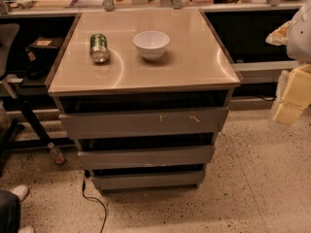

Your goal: Open top drawer

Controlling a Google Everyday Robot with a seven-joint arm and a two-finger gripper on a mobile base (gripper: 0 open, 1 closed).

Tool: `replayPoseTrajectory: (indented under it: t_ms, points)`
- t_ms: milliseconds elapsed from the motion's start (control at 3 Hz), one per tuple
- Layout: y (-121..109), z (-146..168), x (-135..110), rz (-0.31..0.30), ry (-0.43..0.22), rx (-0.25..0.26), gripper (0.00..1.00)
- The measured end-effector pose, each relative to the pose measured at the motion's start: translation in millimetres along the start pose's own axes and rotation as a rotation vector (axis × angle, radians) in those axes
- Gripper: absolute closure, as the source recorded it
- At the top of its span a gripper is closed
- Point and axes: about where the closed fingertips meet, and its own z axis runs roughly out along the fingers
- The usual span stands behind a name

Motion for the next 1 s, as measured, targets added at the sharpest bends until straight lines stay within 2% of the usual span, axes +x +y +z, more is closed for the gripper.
replayPoseTrajectory:
  t_ms: [667, 1000]
  points:
    - [2, 5, -2, 0.008, -0.017, 0.001, 0.0]
    - [4, 36, -13, 0.002, -0.037, -0.017, 0.0]
